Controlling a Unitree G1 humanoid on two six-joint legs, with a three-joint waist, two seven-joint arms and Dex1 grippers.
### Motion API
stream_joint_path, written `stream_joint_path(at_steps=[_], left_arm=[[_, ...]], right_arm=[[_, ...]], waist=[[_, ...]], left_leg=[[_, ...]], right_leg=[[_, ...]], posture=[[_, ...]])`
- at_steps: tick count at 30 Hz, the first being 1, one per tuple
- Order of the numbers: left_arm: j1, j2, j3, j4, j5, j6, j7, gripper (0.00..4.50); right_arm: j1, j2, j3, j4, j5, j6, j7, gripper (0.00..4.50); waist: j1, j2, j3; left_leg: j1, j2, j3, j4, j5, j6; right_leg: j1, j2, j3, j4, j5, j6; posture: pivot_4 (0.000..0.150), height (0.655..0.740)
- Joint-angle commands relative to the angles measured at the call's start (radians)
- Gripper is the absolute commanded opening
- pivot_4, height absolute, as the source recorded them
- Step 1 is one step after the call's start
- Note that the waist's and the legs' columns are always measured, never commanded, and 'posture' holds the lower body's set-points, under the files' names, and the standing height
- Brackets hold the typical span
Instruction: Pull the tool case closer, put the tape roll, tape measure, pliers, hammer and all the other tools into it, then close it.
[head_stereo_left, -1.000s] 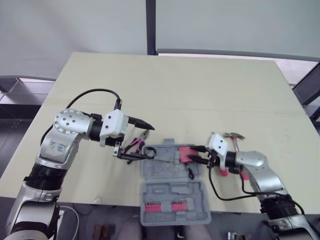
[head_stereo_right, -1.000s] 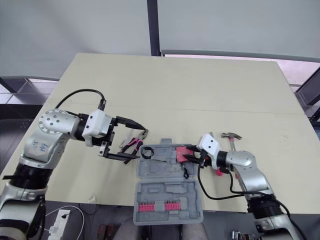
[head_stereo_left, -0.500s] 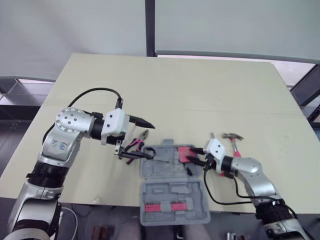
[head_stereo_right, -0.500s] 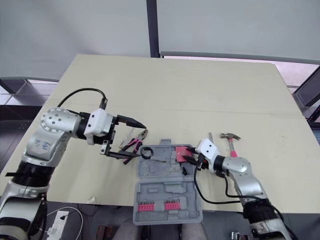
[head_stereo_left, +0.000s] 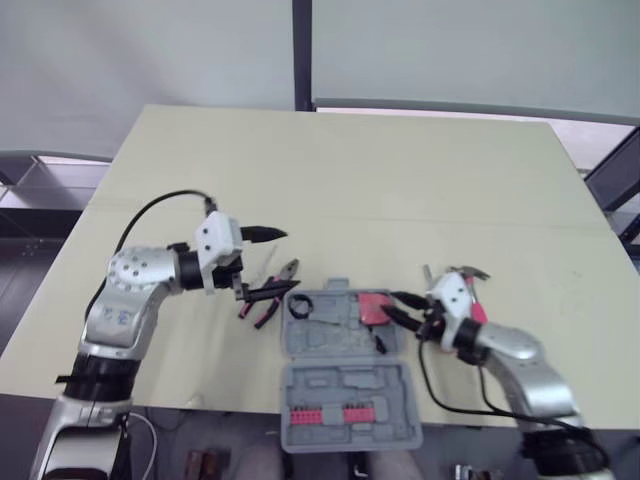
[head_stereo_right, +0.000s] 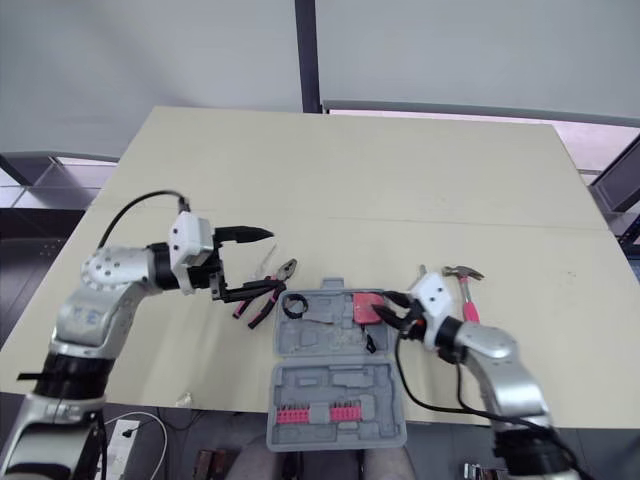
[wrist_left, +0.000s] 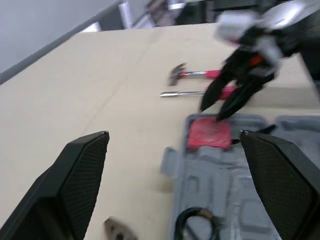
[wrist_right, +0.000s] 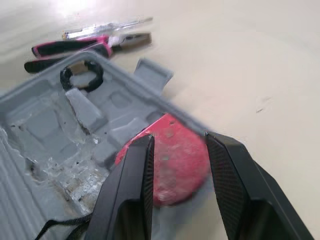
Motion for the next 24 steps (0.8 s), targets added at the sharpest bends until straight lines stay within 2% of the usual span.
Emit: stream_joint_path(at_steps=[1,2,3,5,8,11,12,14,18,24], left_arm=[[0.119,0.048,0.165,-0.053,-0.071,0.069,0.045,4.5],[0.171,0.066,0.212,-0.051,-0.086,0.078,0.039,4.5],[0.226,0.089,0.26,-0.036,-0.096,0.081,0.023,4.5],[0.308,0.128,0.324,0.008,-0.093,0.068,0.005,4.5],[0.406,0.211,0.403,0.167,-0.047,-0.001,-0.04,4.5],[0.428,0.29,0.417,0.366,0.076,-0.204,0.003,4.5],[0.419,0.303,0.43,0.398,0.072,-0.214,0.008,4.5],[0.385,0.309,0.459,0.452,0.034,-0.199,0.007,4.5],[0.378,0.273,0.458,0.408,-0.016,-0.136,-0.003,4.5],[0.365,0.241,0.427,0.356,-0.016,-0.114,0.02,4.5]], right_arm=[[0.136,-0.136,-0.216,-0.075,0.074,0.065,0.069,1.73],[0.198,-0.187,-0.292,-0.054,0.079,0.061,0.109,1.73],[0.263,-0.236,-0.375,-0.014,0.075,0.046,0.153,2.23],[0.349,-0.301,-0.5,0.067,0.069,0.015,0.209,2.93],[0.453,-0.383,-0.656,0.242,0.019,-0.059,0.257,4.38],[0.506,-0.437,-0.759,0.421,-0.012,-0.135,0.282,4.44],[0.51,-0.447,-0.777,0.465,-0.021,-0.159,0.277,4.44],[0.51,-0.459,-0.791,0.522,-0.037,-0.208,0.268,4.44],[0.473,-0.455,-0.773,0.564,-0.042,-0.256,0.251,4.44],[0.434,-0.439,-0.741,0.516,-0.032,-0.242,0.236,4.44]], waist=[[0.003,0.0,0.0],[0.005,-0.001,0.0],[0.008,-0.001,0.0],[0.012,-0.001,0.0],[0.014,-0.001,0.0],[0.013,-0.002,0.001],[0.013,-0.002,0.001],[0.011,-0.003,0.001],[0.001,0.0,0.002],[-0.004,0.001,0.002]], left_leg=[[0.0,0.0,-0.001,0.0,0.0,0.0],[0.0,0.0,-0.001,-0.001,0.0,0.0],[0.001,0.0,-0.002,-0.001,0.0,0.0],[0.001,0.0,-0.001,-0.002,0.0,0.0],[0.004,-0.001,0.0,-0.003,-0.001,0.001],[0.011,-0.001,0.002,-0.009,-0.001,0.002],[0.019,-0.001,0.003,-0.015,-0.002,0.004],[0.021,0.0,0.003,-0.018,-0.003,0.003],[0.021,0.0,0.002,-0.019,-0.001,-0.002],[0.021,0.0,0.003,-0.018,-0.001,-0.002]], right_leg=[[0.0,0.0,0.0,-0.001,0.0,0.0],[0.001,0.0,0.0,-0.001,0.0,0.0],[0.002,0.0,0.0,-0.002,0.0,0.0],[0.003,0.0,0.0,-0.005,0.0,0.0],[0.006,0.0,0.002,-0.011,0.0,0.0],[0.01,0.0,0.003,-0.013,-0.001,-0.002],[0.015,-0.001,0.004,-0.016,-0.001,-0.002],[0.017,-0.001,0.003,-0.018,-0.002,-0.003],[0.016,-0.002,0.003,-0.018,-0.002,-0.003],[0.016,-0.002,0.002,-0.018,-0.002,-0.003]], posture=[[0.15,0.74],[0.15,0.74],[0.15,0.74],[0.15,0.74],[0.15,0.74],[0.15,0.74],[0.15,0.74],[0.15,0.74],[0.15,0.74],[0.15,0.74]])
